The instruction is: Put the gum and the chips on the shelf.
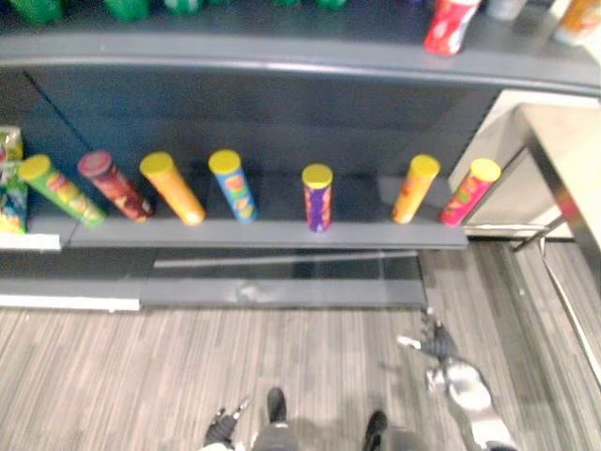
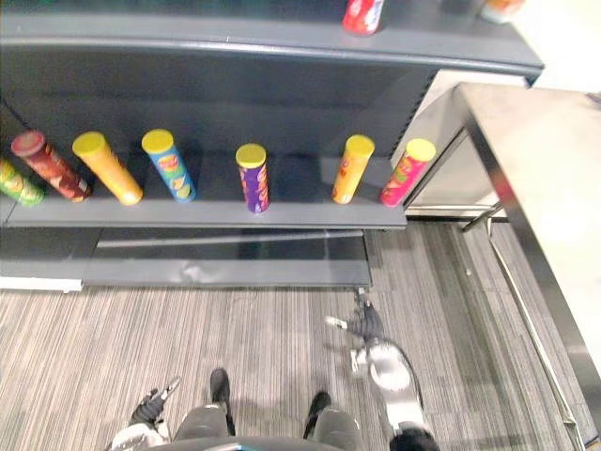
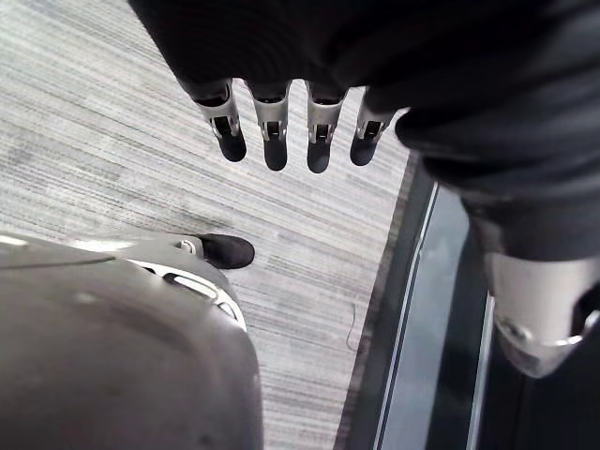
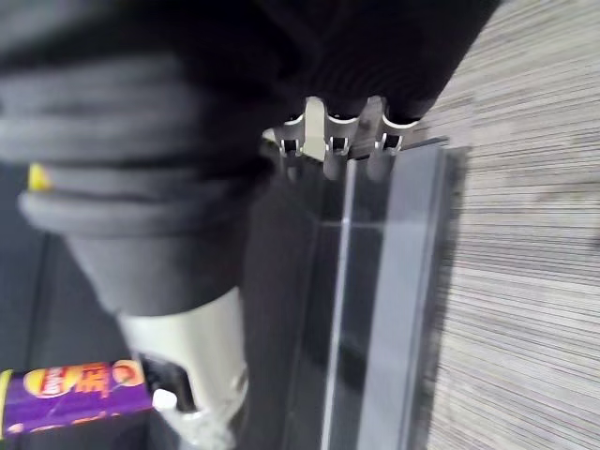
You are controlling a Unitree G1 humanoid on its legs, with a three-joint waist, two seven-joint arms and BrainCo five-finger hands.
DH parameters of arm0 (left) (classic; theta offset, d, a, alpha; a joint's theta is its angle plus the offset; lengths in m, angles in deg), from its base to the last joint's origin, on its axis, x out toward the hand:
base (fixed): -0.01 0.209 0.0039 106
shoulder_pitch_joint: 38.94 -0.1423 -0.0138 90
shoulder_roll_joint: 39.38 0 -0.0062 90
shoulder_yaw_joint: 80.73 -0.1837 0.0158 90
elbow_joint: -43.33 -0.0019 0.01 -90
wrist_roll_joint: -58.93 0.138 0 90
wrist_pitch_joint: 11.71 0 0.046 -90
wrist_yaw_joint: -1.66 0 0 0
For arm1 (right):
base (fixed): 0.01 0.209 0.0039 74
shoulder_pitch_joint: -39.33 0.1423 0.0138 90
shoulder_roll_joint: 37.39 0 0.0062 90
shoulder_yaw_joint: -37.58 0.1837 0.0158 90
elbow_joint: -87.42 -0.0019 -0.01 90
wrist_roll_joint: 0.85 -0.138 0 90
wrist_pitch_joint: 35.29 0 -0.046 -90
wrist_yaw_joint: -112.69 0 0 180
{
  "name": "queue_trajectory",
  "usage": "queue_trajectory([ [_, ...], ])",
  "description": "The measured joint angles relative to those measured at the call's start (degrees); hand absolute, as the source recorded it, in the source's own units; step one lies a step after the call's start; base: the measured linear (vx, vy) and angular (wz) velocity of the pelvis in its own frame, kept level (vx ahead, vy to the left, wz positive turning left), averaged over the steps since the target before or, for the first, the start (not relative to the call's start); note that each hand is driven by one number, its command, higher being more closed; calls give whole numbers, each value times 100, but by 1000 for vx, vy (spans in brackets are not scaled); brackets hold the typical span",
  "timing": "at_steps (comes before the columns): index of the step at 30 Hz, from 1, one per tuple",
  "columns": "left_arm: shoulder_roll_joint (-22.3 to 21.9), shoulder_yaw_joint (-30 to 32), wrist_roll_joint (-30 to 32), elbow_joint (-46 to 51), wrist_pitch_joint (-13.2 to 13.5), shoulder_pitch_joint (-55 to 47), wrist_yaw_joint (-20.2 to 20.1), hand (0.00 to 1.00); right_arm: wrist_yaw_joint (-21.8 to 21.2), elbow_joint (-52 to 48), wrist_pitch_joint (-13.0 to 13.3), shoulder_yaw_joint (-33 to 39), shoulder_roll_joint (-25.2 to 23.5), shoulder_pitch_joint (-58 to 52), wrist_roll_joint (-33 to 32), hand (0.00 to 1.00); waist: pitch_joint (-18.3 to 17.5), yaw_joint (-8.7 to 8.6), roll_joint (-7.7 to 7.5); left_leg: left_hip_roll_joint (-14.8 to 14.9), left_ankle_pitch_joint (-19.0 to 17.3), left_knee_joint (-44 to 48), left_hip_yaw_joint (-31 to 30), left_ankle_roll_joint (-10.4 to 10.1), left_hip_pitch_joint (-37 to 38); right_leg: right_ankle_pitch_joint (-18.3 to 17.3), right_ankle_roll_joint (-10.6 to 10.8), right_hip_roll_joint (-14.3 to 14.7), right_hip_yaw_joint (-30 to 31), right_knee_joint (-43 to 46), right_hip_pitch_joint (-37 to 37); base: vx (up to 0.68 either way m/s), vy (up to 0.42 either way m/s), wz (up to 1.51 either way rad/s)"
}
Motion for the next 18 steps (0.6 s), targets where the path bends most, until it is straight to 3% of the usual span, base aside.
queue_trajectory([
  [4, 38, 3, 205, -118, -2, -85, -46, 0, -218, 1016, -11, 354, -194, -537, 41, 0, -268, -54, 7, -35, -49, -29, 66, 3, 146, 63, 29, 1, 49, -221, 193, 62, 38, -9],
  [11, -102, 458, 172, -435, -23, -188, -16, 0, 42, 3206, -75, 2048, -537, -623, 5, 0, -448, -146, 148, -19, -157, -63, 250, -9, 505, 193, 32, 67, 205, -565, 590, 16, 13, -14],
  [14, -188, 661, 131, -511, -19, -250, -39, 0, 186, 3543, -124, 2707, -662, -628, -25, 0, -512, -201, 207, -4, -182, -65, 360, -14, 592, 222, 22, 86, 305, -582, 614, 4, 6, -17],
  [18, -269, 743, -90, -625, -19, -281, -50, 0, 329, 3692, -228, 3192, -773, -683, -579, 0, -522, -206, 285, -6, -244, -66, 447, -18, 760, 248, 51, 90, 362, -675, 780, 11, 13, -9],
])
